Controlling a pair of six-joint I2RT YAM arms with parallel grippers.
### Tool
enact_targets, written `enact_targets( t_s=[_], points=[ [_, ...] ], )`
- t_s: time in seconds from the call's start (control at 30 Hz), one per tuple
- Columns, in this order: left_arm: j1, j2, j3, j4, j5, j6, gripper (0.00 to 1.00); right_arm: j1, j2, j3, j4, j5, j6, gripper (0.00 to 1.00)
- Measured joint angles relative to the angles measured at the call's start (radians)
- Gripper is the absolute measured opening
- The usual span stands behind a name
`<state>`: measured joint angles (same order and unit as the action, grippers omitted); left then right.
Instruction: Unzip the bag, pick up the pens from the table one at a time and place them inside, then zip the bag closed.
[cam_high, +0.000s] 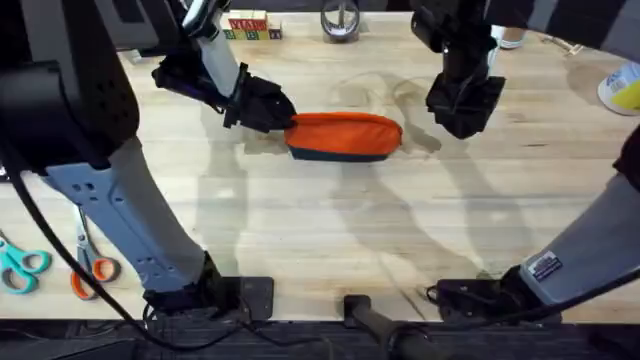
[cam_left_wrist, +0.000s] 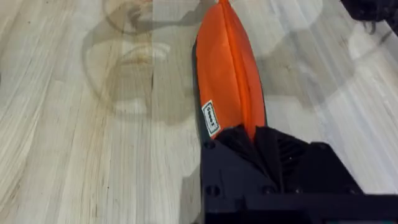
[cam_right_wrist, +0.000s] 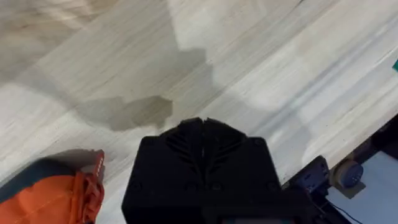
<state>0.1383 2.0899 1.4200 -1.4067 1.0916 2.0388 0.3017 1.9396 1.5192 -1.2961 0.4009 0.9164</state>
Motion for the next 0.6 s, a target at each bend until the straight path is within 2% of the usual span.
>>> enact_targets(
  t_s=[0.4,0.6],
  points=[
    [0.000,0.000,0.000,0.000,0.000,0.000,0.043,0.001,-0.006,0.000,-0.002,0.003,-0.057,0.030],
    [0.000,0.000,0.000,0.000,0.000,0.000,0.042,0.001,-0.126,-0.002,0.011,0.002,-0.108,0.030]
  ],
)
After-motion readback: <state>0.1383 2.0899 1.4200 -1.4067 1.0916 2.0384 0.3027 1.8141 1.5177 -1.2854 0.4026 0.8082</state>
